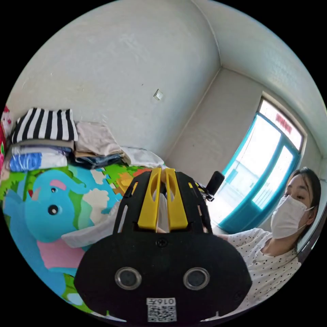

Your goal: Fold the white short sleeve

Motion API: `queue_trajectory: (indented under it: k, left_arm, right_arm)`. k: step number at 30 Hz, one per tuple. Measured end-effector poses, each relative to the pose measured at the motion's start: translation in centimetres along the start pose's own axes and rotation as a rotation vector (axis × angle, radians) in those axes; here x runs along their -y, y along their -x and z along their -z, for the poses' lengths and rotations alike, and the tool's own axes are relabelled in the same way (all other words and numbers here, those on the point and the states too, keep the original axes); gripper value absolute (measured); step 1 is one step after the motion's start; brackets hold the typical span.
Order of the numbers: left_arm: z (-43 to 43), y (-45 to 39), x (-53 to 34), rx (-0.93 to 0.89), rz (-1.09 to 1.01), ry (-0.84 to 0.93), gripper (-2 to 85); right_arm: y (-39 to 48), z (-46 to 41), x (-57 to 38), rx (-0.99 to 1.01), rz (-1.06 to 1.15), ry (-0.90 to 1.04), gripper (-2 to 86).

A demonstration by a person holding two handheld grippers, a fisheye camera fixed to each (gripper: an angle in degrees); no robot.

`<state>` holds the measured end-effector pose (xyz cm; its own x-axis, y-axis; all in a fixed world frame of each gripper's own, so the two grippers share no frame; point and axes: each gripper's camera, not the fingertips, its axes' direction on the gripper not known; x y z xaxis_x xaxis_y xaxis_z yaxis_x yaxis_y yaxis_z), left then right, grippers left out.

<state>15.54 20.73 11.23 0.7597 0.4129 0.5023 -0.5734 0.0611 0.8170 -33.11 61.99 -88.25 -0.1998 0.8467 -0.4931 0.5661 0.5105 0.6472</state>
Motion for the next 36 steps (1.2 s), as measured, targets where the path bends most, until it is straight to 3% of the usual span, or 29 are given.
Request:
queue_trajectory:
  k: [4,7,11,14,17,24,27,29,30,36]
  left_arm:
    - [-0.1,-0.9,-3.1,-0.104,0.087,0.0,-0.5]
    - [0.8,-3.4,-4.4,-0.137,0.07,-0.021,0.2]
    - [2.3,-8.1,-5.6,0.053,-0.029,0.011,4.2]
    - [2.2,-11.8,-7.5,0.322,-0.063,0.09,8.9]
    - [1.8,-15.2,-10.6,0.503,-0.09,0.111,11.0]
    - [-1.8,-18.9,-18.7,0.568,0.013,0.11,13.5]
    - [-3.8,-19.0,-19.7,0.526,0.037,0.166,11.4]
    - [-4.4,-19.0,-19.8,0.604,0.04,0.197,3.2]
    - [-4.1,-19.2,-19.8,0.662,0.035,0.188,1.8]
    - [1.7,-21.4,-16.9,0.619,0.022,0.047,-0.6]
  right_arm:
    - [4.9,-0.9,5.5,0.215,-0.017,0.116,11.2]
    - [8.2,-2.6,8.1,-0.01,0.013,0.212,11.1]
    - [12.1,-4.6,10.6,-0.043,0.208,0.336,1.8]
    - [12.9,-3.8,13.3,-0.195,0.195,0.284,0.4]
    - [13.2,-3.1,15.8,-0.142,0.159,0.232,0.0]
    - [14.7,-4.3,19.6,-0.22,0.157,0.191,0.0]
    - [15.6,-4.1,21.0,-0.191,0.163,0.157,0.1]
    - [16.1,-3.7,21.8,-0.191,0.179,0.143,0.5]
    - [16.2,-3.7,22.1,-0.193,0.19,0.142,0.6]
    - [13.8,-4.3,24.3,-0.165,0.189,0.197,6.6]
